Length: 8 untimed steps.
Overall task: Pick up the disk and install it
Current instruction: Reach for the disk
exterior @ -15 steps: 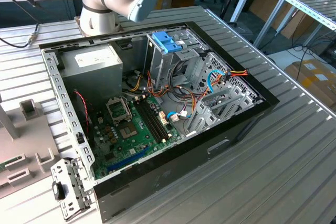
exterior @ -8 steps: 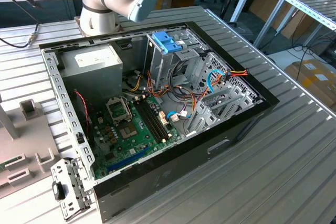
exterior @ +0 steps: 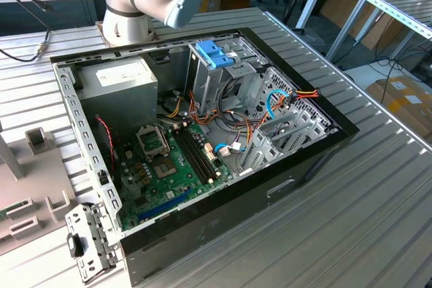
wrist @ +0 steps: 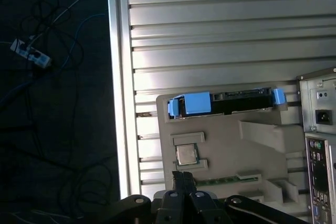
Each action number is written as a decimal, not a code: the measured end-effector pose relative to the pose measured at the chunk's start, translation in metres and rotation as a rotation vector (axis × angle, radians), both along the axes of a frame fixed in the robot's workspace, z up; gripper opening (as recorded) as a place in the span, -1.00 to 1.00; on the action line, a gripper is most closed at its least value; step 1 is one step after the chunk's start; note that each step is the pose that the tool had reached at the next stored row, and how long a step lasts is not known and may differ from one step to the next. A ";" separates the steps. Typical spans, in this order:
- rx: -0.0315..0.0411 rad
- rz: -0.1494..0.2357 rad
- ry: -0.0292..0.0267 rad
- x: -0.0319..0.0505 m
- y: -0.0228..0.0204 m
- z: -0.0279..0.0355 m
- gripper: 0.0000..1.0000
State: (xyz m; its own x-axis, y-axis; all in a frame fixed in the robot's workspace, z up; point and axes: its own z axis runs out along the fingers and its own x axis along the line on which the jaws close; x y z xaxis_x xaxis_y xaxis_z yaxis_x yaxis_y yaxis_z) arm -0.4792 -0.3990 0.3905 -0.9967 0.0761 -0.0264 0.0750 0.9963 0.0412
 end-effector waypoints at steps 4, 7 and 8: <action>-0.0004 0.000 0.0000 0.0036 0.0000 -0.0004 -0.79; -0.0008 0.000 -0.0001 0.0083 0.0000 -0.0010 -0.79; -0.0009 0.000 -0.0001 0.0096 0.0000 -0.0011 -0.79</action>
State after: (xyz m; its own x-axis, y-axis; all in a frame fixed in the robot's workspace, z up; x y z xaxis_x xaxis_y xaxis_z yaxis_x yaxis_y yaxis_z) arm -0.4695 -0.3989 0.3893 -0.9967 0.0761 -0.0266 0.0750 0.9964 0.0403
